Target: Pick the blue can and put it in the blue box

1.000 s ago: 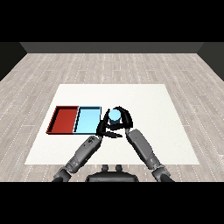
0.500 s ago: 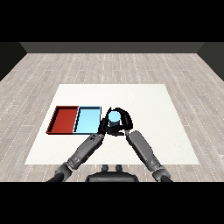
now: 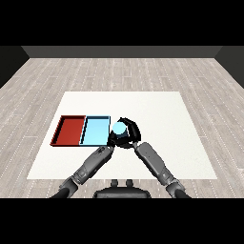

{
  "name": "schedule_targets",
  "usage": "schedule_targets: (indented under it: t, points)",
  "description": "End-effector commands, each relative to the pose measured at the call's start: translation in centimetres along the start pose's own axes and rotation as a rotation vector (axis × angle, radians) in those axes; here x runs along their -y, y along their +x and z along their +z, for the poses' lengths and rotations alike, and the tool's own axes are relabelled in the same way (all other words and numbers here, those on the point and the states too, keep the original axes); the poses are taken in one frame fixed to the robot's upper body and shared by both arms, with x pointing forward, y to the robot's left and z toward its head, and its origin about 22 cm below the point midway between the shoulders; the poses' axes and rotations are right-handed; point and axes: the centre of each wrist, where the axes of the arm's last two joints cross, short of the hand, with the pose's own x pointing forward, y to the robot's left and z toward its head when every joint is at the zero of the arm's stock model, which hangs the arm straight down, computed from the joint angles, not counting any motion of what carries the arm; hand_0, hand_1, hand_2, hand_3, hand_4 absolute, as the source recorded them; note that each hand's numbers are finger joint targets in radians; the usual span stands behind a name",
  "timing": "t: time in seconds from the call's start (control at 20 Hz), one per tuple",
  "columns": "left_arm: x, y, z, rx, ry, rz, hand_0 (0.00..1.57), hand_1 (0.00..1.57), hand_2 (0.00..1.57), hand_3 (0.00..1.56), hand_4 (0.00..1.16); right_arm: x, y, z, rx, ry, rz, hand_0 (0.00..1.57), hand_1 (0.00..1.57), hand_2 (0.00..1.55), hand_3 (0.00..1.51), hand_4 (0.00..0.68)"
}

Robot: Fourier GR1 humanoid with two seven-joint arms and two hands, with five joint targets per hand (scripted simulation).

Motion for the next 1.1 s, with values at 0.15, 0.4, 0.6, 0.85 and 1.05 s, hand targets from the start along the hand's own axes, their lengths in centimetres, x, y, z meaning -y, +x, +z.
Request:
schedule_targets:
  t: [0.15,0.4,0.6,0.85,1.05]
  points:
    - [1.4,0.5,-1.5,0.016,-0.026,-0.017,0.0,0.0,0.0,0.0,0.0,-1.4,-0.1,-1.7,-0.005,0.026,0.001,1.44,1.44,1.45,1.36,0.483]
    - [1.3,0.8,-1.9,-0.036,0.077,0.028,0.0,0.0,0.39,0.0,0.78,-1.1,-0.2,-0.5,-0.003,0.028,-0.018,1.45,1.45,1.46,1.37,0.511]
    - [1.4,0.6,-1.5,-0.073,0.139,-0.061,1.57,1.57,1.57,1.48,1.14,-1.4,-0.8,-0.1,-0.01,0.02,-0.042,1.43,1.43,1.46,1.38,0.524]
    - [0.7,-0.2,-1.2,-0.073,0.15,-0.086,1.57,1.57,1.55,1.46,1.14,-2.0,0.7,0.6,0.007,0.035,-0.038,1.42,1.42,1.46,1.38,0.531]
    - [2.3,1.5,-1.6,-0.03,0.17,-0.103,1.57,1.57,1.56,1.47,1.14,-0.1,2.1,0.1,-0.013,0.022,-0.044,1.43,1.43,1.46,1.38,0.531]
